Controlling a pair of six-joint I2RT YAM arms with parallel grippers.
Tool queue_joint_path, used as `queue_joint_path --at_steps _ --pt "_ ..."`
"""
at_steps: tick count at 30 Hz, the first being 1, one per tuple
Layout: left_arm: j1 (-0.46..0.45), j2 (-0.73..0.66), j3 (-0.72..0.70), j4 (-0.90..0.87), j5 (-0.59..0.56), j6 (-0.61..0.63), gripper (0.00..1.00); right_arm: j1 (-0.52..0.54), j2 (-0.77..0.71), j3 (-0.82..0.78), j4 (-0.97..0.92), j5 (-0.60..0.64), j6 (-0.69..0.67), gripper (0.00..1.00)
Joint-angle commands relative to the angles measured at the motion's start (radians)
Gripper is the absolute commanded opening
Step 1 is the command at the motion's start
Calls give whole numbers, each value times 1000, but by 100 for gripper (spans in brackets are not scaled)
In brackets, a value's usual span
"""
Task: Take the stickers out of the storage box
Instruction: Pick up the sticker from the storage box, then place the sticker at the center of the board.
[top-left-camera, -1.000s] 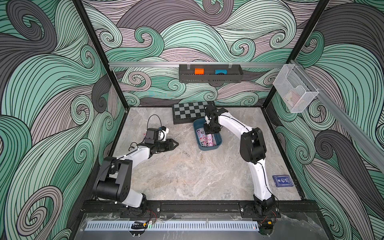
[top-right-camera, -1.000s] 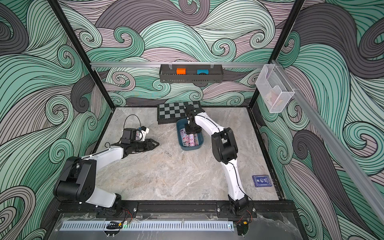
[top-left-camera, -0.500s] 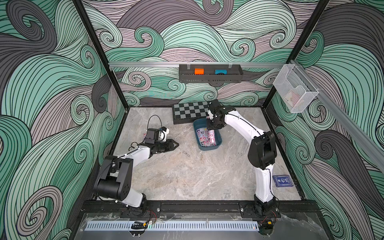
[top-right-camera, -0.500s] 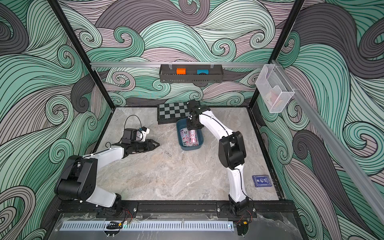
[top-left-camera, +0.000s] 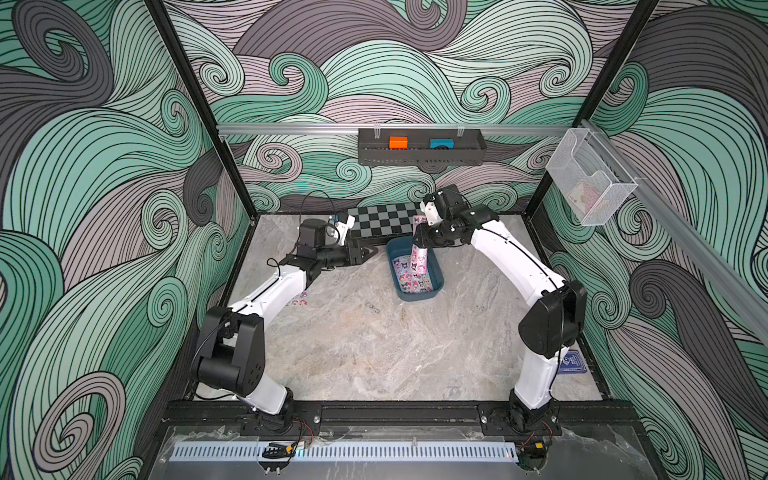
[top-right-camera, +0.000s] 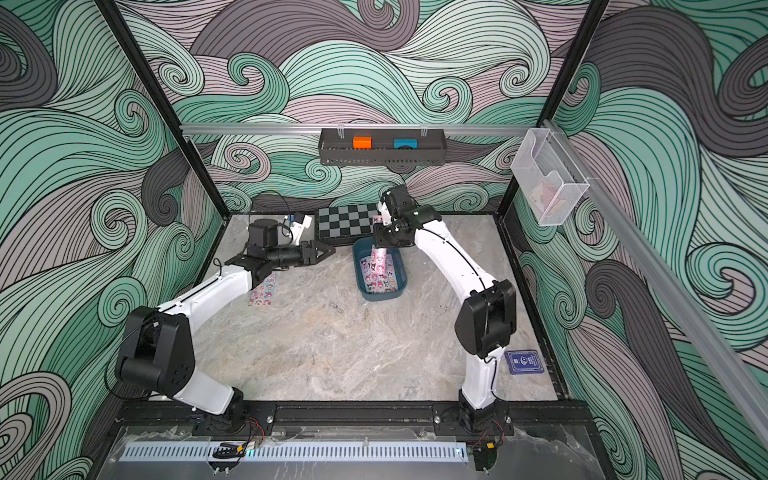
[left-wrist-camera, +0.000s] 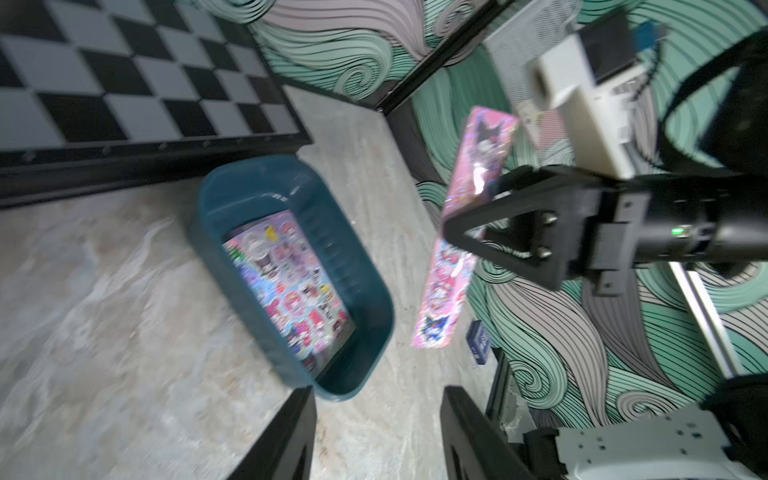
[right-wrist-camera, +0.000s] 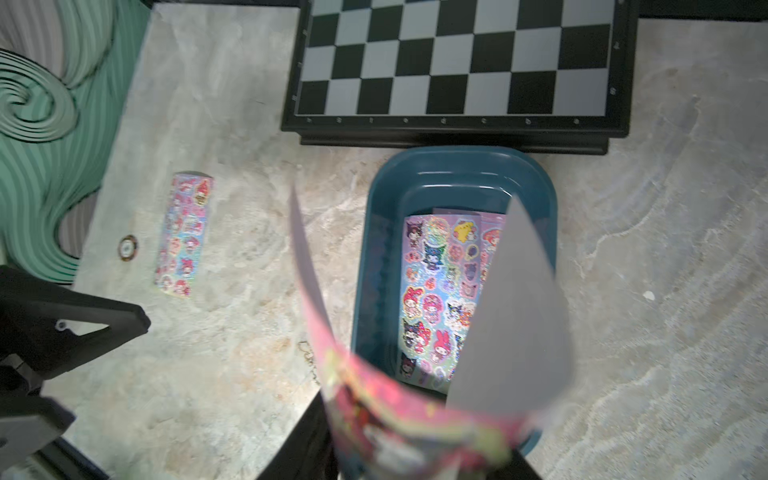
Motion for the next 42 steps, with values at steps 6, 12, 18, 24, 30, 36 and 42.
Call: queue_joint_path --at_steps 6,12,18,24,30,36,42 --pt "-52 33 39 -9 162 -35 54 -40 -43 14 19 -306 18 45" --pt "-97 33 47 -40 194 3 54 -42 -51 23 24 -416 32 44" --pt "-122 56 64 -26 187 -13 54 -27 -58 19 27 -456 34 43" --pt "-137 61 65 4 192 -42 53 -19 -57 22 38 -488 40 43" --pt "-155 55 54 44 194 -79 47 -10 -47 25 55 -490 51 43" --pt "-162 45 33 48 192 -85 21 -8 -27 29 61 -482 56 43" --pt "-163 40 22 47 189 -86 0 -17 -17 32 61 -464 61 45"
